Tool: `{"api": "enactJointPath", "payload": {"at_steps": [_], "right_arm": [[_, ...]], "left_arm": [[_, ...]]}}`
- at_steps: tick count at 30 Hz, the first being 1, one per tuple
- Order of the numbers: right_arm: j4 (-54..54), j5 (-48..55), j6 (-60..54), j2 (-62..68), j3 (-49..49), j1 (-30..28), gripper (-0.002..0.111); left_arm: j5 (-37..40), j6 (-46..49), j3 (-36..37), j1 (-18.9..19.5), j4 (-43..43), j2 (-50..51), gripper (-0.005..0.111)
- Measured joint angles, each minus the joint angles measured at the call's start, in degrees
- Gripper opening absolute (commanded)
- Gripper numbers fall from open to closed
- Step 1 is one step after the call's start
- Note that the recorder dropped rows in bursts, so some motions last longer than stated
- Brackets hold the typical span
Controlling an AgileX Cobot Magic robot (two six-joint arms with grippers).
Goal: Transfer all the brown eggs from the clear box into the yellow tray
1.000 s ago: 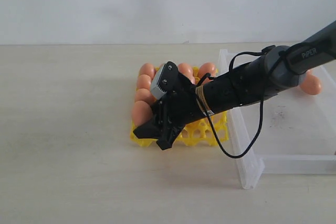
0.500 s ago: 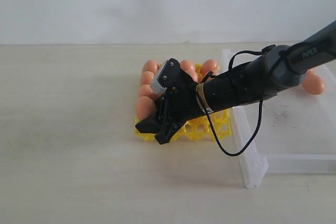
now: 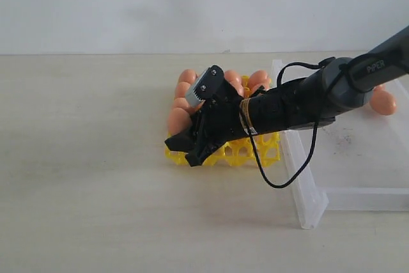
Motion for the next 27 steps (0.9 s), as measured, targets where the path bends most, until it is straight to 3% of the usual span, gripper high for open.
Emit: {"api": "enactJointPath", "payload": {"at_steps": [12,19,27], "right_arm": [[9.3,-7.6,-6.2,0.0,0.8,-0.1,0.0],[11.4,-8.0,-13.2,-4.4,9.0,-0.6,0.0],[16.3,-15.6,-16.7,-6.9,13.5,-6.7,0.0]], "left_arm": [[0.0,0.0,0.0,0.0,0.0,0.0,0.004],[0.0,0.0,0.0,0.0,0.0,0.0,0.004],[0.0,0.0,0.0,0.0,0.0,0.0,0.004]]}}
